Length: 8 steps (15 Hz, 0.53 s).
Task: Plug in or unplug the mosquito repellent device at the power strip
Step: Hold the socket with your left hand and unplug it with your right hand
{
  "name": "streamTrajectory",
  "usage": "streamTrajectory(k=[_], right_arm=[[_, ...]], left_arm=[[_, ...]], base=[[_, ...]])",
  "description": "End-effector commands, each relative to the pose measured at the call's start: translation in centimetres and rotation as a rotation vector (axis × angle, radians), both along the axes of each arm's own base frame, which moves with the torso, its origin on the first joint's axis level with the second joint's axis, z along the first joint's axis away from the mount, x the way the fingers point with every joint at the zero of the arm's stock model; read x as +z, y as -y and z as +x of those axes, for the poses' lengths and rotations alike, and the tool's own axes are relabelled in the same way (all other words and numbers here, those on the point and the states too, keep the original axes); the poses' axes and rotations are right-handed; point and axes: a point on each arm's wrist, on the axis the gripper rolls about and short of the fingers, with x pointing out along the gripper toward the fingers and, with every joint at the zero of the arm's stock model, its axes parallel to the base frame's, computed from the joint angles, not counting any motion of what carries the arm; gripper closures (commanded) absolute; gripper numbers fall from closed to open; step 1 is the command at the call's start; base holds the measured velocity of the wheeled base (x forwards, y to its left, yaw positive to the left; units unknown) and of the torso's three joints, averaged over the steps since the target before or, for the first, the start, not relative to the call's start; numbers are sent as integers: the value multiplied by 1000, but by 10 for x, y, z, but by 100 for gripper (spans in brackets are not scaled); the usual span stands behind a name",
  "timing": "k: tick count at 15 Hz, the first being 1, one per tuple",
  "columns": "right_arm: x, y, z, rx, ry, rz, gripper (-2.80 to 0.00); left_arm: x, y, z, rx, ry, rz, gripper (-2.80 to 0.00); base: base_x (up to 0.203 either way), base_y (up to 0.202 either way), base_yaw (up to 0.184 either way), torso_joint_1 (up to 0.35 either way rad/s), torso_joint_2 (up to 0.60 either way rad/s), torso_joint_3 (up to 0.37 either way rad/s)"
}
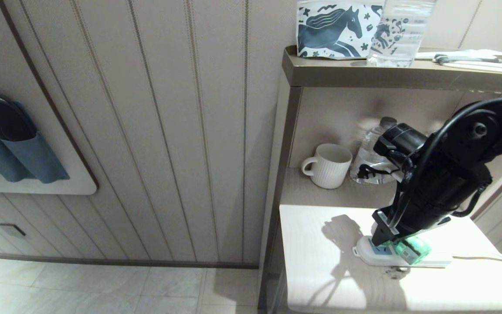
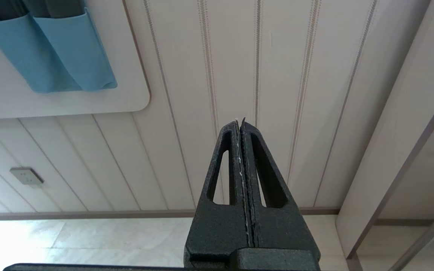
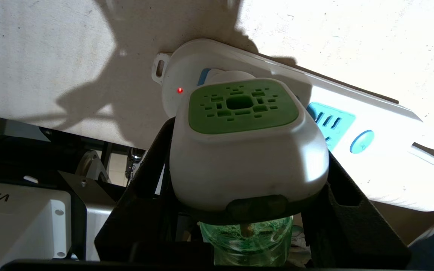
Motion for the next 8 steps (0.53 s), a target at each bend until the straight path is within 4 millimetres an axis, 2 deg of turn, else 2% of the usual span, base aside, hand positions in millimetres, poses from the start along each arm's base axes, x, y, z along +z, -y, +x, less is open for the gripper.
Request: streamTrajectory(k=[1,5,8], right_arm=[[-2,0,-2,-1,-15,-4,0],[2,-5,-4,13,2,9,0],[7,-18,-6,28,20,26,0]], left_arm=[[0,0,0,1,1,1,0],[0,0,0,0,1,1,0],[0,0,0,-1,1,2,0]], base=[[0,0,0,0,0,0],[0,0,0,0,0,0],[0,0,0,0,0,0]])
